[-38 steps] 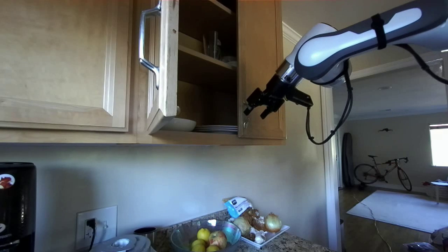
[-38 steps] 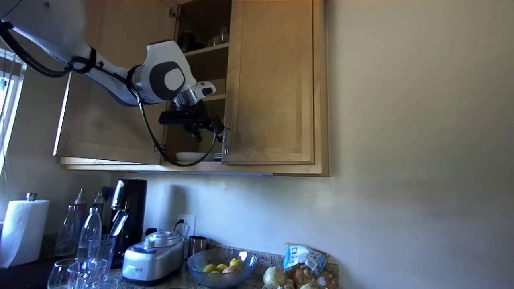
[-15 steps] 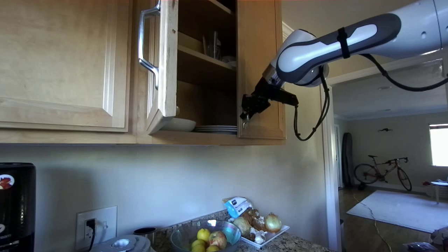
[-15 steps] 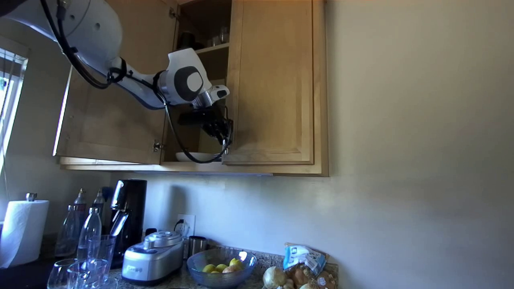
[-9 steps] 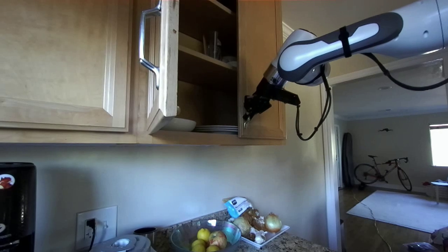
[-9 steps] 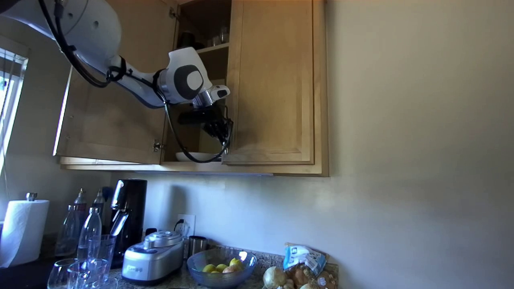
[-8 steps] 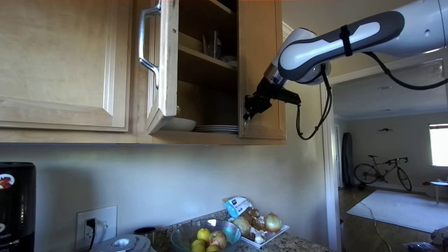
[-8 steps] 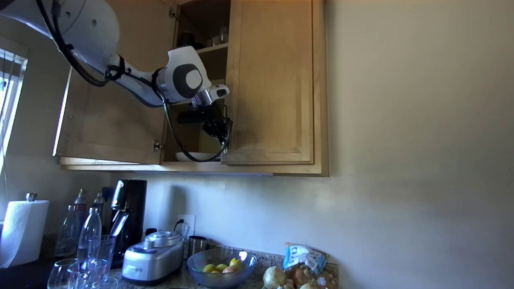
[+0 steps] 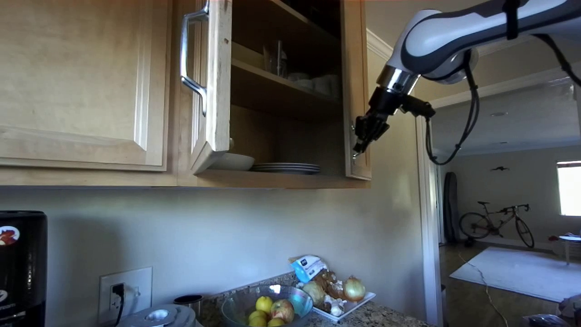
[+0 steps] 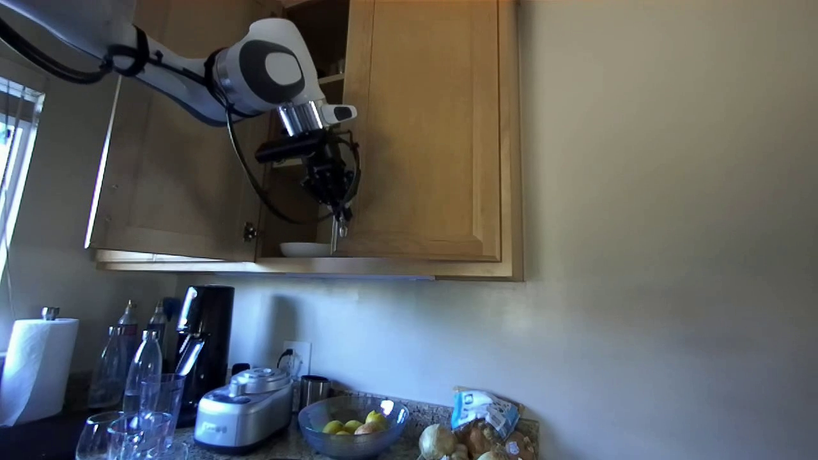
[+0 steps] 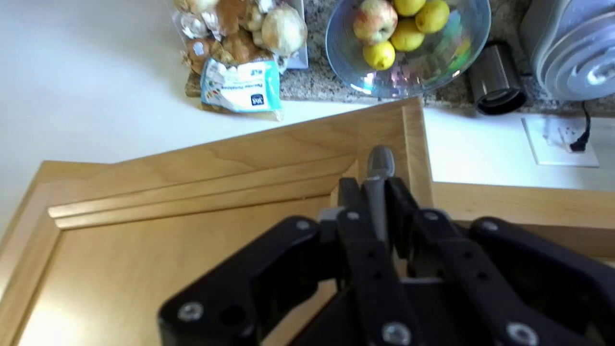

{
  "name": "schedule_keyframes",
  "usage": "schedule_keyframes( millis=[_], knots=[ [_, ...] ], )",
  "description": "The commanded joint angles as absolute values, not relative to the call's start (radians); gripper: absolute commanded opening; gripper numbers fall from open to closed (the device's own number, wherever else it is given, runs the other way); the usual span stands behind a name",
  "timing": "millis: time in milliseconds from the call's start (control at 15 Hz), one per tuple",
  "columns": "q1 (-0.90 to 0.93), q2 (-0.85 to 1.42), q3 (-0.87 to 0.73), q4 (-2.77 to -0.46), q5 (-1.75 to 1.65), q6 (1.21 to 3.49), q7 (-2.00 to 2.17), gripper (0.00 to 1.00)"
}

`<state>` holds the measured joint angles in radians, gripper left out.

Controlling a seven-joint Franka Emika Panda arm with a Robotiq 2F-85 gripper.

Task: Open the top right cupboard door

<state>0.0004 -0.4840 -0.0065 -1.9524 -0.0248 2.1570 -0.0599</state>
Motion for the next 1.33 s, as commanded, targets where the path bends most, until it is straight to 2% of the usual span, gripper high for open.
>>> schedule_keyframes(
  millis=[0, 67, 133, 200, 733, 1267],
  knots=[
    [-0.042, -0.647, -0.052, -2.073, -0.100, 1.987, -0.135, 0.16],
    [-0.057, -0.665, -0.055, -2.087, -0.132, 1.960, -0.135, 0.42],
    [-0.071, -0.690, -0.060, -2.106, -0.163, 1.941, -0.139, 0.42],
    [-0.083, -0.719, -0.074, -2.126, -0.199, 1.912, -0.160, 0.47],
    [-0.120, -0.757, -0.080, -2.307, -0.427, 1.699, -0.220, 0.98],
    [0.060, -0.737, -0.008, -2.449, -0.316, 1.514, -0.292, 1.00]
  ],
)
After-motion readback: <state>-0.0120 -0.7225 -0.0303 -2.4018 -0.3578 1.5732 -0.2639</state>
